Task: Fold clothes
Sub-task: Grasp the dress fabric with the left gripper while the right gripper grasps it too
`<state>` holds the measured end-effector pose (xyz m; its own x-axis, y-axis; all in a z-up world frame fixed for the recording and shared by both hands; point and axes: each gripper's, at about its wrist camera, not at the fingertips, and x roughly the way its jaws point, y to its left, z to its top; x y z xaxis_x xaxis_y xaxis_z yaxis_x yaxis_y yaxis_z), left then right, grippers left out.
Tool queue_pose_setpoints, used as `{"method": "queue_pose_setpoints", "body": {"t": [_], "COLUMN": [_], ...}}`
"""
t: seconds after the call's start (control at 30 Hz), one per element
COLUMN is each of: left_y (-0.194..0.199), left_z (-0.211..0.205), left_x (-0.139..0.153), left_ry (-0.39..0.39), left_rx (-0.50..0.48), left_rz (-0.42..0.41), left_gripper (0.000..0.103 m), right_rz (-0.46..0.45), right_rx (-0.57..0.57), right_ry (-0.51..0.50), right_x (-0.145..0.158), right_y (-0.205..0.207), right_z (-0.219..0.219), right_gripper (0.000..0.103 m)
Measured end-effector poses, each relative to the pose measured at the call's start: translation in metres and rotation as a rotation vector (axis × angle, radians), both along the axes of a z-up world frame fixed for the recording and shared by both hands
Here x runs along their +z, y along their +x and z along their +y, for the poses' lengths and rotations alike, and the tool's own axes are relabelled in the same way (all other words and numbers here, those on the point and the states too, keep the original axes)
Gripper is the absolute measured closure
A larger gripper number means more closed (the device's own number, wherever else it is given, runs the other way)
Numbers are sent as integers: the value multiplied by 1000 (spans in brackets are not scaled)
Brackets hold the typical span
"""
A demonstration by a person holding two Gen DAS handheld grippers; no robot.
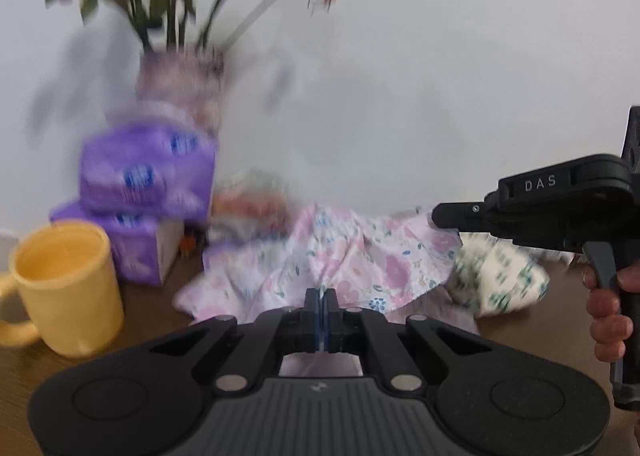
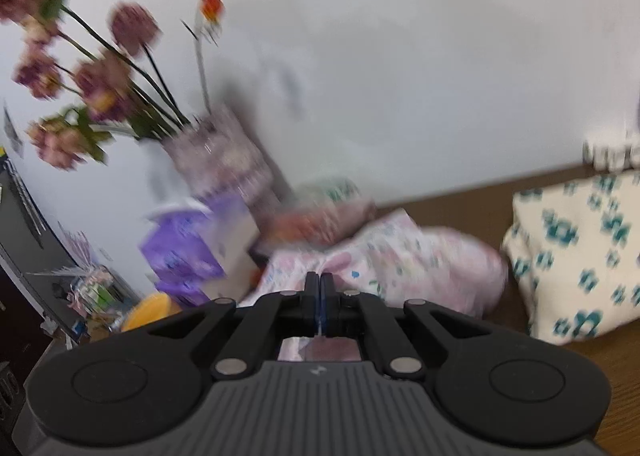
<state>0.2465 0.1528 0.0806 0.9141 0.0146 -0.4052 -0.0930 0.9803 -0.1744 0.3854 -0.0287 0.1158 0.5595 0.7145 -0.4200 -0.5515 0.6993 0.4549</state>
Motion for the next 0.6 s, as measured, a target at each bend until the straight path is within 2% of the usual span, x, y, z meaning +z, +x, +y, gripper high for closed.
{"method": "queue_pose_setpoints", "body": {"t": [0.2,0.43,0.6], "left_y": [-45,-106,-170], "left_z": [-11,-38,-70], "left_x": [58,110,142], "left_ry": [23,50,146], "left_rx": [-12,-57,-90], "left_rz": [-137,-231,-325], "left_gripper": [103,103,103], "right_rz": [-136,-281,-382], "right_rx": [13,31,54], "right_ry": [44,69,70], "right_x": [65,124,155], "right_y": [-45,-121,-181], "right_z": [-31,-76,-109], "right_gripper": [103,103,103]}}
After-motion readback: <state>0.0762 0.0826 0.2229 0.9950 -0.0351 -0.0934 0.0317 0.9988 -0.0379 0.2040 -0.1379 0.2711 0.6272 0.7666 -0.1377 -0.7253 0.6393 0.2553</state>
